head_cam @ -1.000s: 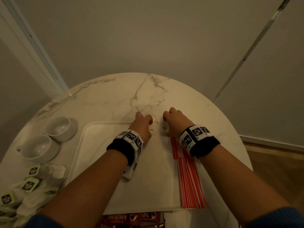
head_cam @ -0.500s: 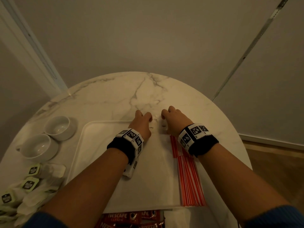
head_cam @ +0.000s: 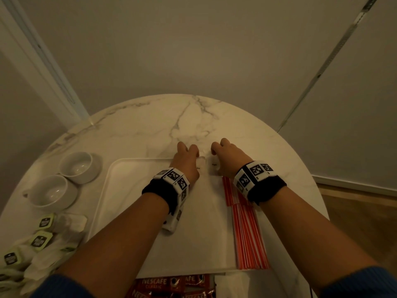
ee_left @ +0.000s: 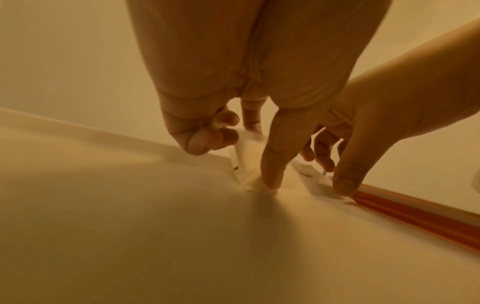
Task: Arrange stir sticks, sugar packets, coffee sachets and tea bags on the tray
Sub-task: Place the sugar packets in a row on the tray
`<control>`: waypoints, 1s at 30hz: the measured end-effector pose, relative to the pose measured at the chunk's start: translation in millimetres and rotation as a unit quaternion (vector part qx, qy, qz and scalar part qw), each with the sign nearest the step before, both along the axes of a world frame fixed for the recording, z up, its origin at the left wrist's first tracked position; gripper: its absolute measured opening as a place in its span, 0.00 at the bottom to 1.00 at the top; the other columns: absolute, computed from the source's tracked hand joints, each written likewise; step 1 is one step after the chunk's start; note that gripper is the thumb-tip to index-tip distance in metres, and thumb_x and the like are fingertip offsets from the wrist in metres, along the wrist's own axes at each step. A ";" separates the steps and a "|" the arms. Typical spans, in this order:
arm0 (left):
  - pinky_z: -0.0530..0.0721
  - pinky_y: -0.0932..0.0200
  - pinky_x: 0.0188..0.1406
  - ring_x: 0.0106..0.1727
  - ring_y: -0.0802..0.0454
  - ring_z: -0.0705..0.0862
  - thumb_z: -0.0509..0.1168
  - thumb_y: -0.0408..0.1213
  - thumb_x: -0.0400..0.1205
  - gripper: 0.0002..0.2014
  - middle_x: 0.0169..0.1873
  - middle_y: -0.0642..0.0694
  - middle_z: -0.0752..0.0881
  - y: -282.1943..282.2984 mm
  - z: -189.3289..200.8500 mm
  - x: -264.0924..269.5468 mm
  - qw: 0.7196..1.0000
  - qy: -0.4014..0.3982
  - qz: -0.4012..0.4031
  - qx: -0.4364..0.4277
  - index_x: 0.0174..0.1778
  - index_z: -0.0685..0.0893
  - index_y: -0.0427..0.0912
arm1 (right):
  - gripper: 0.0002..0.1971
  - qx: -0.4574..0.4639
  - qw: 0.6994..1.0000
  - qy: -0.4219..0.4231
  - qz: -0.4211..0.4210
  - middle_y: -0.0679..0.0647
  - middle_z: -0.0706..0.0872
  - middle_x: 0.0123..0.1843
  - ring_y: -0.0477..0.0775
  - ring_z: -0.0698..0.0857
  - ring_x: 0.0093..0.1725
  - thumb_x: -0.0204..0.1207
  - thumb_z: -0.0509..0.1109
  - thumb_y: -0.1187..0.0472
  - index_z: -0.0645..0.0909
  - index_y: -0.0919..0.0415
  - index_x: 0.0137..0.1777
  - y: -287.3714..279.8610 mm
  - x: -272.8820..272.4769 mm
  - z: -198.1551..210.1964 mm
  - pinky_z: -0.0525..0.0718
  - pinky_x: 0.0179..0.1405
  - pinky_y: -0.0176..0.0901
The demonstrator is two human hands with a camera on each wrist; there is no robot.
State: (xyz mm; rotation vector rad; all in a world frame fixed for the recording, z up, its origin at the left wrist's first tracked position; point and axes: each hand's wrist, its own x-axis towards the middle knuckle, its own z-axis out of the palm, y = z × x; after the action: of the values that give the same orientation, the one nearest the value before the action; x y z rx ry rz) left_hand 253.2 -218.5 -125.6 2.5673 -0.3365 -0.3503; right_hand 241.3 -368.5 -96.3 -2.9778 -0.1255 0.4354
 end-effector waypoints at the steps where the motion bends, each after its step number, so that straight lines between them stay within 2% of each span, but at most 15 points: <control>1: 0.79 0.52 0.50 0.46 0.42 0.77 0.66 0.28 0.76 0.16 0.58 0.41 0.66 0.8 0.7 -0.8 1.000 0.005 -0.001 0.007 0.58 0.71 0.42 | 0.23 0.004 1.000 0.000 -0.001 0.59 0.71 0.61 0.61 0.78 0.53 0.71 0.75 0.62 0.70 0.59 0.64 -1.2 0.2 0.7 0.80 0.49 0.51; 4: 0.77 0.54 0.53 0.53 0.41 0.78 0.65 0.34 0.79 0.11 0.59 0.43 0.69 8.2 5.5 0.7 0.999 0.029 0.004 0.027 0.56 0.77 0.42 | 0.25 0.032 0.999 -0.010 -0.014 0.57 0.72 0.61 0.57 0.78 0.49 0.69 0.78 0.65 0.71 0.58 0.63 -7.4 1.0 6.3 0.77 0.44 0.45; 6: 0.76 0.58 0.48 0.51 0.45 0.78 0.68 0.37 0.78 0.06 0.53 0.45 0.76 18.7 12.0 3.0 0.999 0.038 0.013 0.004 0.49 0.81 0.42 | 0.23 0.066 0.997 -0.011 -0.027 0.53 0.74 0.59 0.53 0.77 0.49 0.69 0.78 0.62 0.73 0.55 0.61 -12.8 1.5 11.9 0.74 0.44 0.40; 8: 0.72 0.61 0.36 0.42 0.50 0.79 0.71 0.38 0.76 0.05 0.39 0.48 0.81 29.9 18.3 3.2 0.993 0.044 0.054 -0.093 0.41 0.82 0.42 | 0.21 0.105 0.994 0.002 -0.020 0.50 0.78 0.57 0.49 0.77 0.49 0.70 0.79 0.57 0.76 0.53 0.61 -14.7 0.8 18.0 0.73 0.43 0.36; 10: 0.73 0.60 0.31 0.33 0.52 0.80 0.71 0.38 0.76 0.07 0.32 0.46 0.83 36.1 24.1 0.5 0.964 0.059 0.122 -0.231 0.43 0.83 0.39 | 0.20 0.166 0.986 0.028 -0.006 0.46 0.82 0.54 0.46 0.79 0.48 0.69 0.79 0.54 0.79 0.53 0.60 -9.3 -0.3 23.5 0.73 0.40 0.34; 12: 0.76 0.60 0.32 0.30 0.53 0.85 0.70 0.37 0.78 0.09 0.34 0.41 0.87 35.1 31.0 -3.4 0.927 0.099 0.166 -0.322 0.49 0.83 0.37 | 0.16 0.245 0.969 0.034 -0.005 0.47 0.85 0.50 0.45 0.81 0.44 0.72 0.77 0.53 0.81 0.55 0.57 -0.2 0.4 27.0 0.77 0.40 0.35; 14: 0.78 0.56 0.37 0.33 0.51 0.89 0.68 0.36 0.79 0.09 0.37 0.41 0.90 30.7 35.5 -5.8 0.910 0.141 0.170 -0.350 0.51 0.82 0.36 | 0.10 0.347 0.936 0.024 -0.045 0.55 0.87 0.45 0.48 0.83 0.38 0.77 0.73 0.57 0.82 0.60 0.54 6.3 2.8 31.1 0.82 0.37 0.44; 16: 0.78 0.55 0.41 0.36 0.49 0.91 0.66 0.35 0.81 0.07 0.38 0.42 0.91 28.5 37.3 -7.6 0.899 0.173 0.163 -0.369 0.51 0.82 0.38 | 0.06 0.435 0.895 0.029 -0.095 0.60 0.88 0.43 0.51 0.85 0.36 0.78 0.71 0.63 0.80 0.63 0.53 8.2 6.0 34.3 0.84 0.29 0.46; 18: 0.77 0.55 0.41 0.37 0.50 0.91 0.65 0.35 0.81 0.04 0.37 0.43 0.92 28.7 35.6 -9.7 0.889 0.185 0.168 -0.383 0.49 0.82 0.40 | 0.07 0.464 0.876 0.059 -0.118 0.61 0.89 0.44 0.55 0.88 0.37 0.78 0.70 0.65 0.78 0.62 0.54 8.9 8.4 35.7 0.84 0.26 0.44; 21: 0.79 0.54 0.44 0.40 0.51 0.91 0.64 0.36 0.82 0.06 0.38 0.43 0.92 28.7 31.2 -12.7 0.881 0.155 0.203 -0.399 0.49 0.83 0.38 | 0.14 0.485 0.858 0.108 -0.128 0.62 0.86 0.45 0.62 0.91 0.43 0.77 0.72 0.66 0.74 0.60 0.59 12.2 8.4 34.7 0.86 0.29 0.48; 22: 0.79 0.53 0.46 0.41 0.51 0.91 0.64 0.36 0.82 0.07 0.38 0.43 0.92 28.3 30.3 -13.7 0.874 0.152 0.213 -0.409 0.50 0.83 0.37 | 0.15 0.498 0.851 0.106 -0.132 0.63 0.85 0.45 0.63 0.91 0.43 0.76 0.72 0.68 0.74 0.62 0.59 13.3 8.4 34.3 0.86 0.29 0.48; 24: 0.80 0.51 0.50 0.43 0.51 0.91 0.64 0.38 0.82 0.08 0.38 0.45 0.92 28.8 28.1 -15.0 0.860 0.165 0.219 -0.431 0.52 0.84 0.38 | 0.11 0.523 0.838 0.075 -0.138 0.66 0.85 0.44 0.63 0.91 0.40 0.75 0.71 0.73 0.75 0.67 0.54 14.8 9.8 34.1 0.85 0.27 0.45; 26: 0.80 0.53 0.49 0.42 0.53 0.91 0.66 0.39 0.81 0.07 0.38 0.46 0.92 31.1 24.1 -15.4 0.864 0.180 0.209 -0.422 0.50 0.85 0.39 | 0.06 0.521 0.842 0.036 -0.135 0.63 0.85 0.39 0.56 0.89 0.35 0.75 0.69 0.74 0.78 0.67 0.49 13.8 14.5 34.0 0.83 0.26 0.42; 28: 0.81 0.59 0.43 0.40 0.53 0.90 0.69 0.38 0.79 0.08 0.38 0.46 0.92 34.4 18.5 -14.5 0.889 0.158 0.200 -0.380 0.49 0.84 0.38 | 0.05 0.456 0.882 -0.001 -0.115 0.55 0.84 0.34 0.45 0.84 0.28 0.75 0.69 0.73 0.82 0.67 0.49 11.0 21.6 32.6 0.79 0.25 0.36; 30: 0.79 0.61 0.42 0.41 0.53 0.86 0.73 0.40 0.76 0.12 0.40 0.50 0.88 38.3 12.0 -13.1 0.928 0.080 0.204 -0.302 0.52 0.81 0.41 | 0.06 0.367 0.925 -0.012 -0.095 0.51 0.83 0.31 0.40 0.80 0.25 0.76 0.70 0.71 0.85 0.66 0.50 10.6 28.4 29.9 0.76 0.23 0.29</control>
State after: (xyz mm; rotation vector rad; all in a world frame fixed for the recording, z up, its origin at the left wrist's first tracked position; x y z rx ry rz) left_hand 240.1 -180.2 -113.6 1.9182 0.1418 -0.2466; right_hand 269.7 -357.9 -66.4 -2.2273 0.0031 0.2493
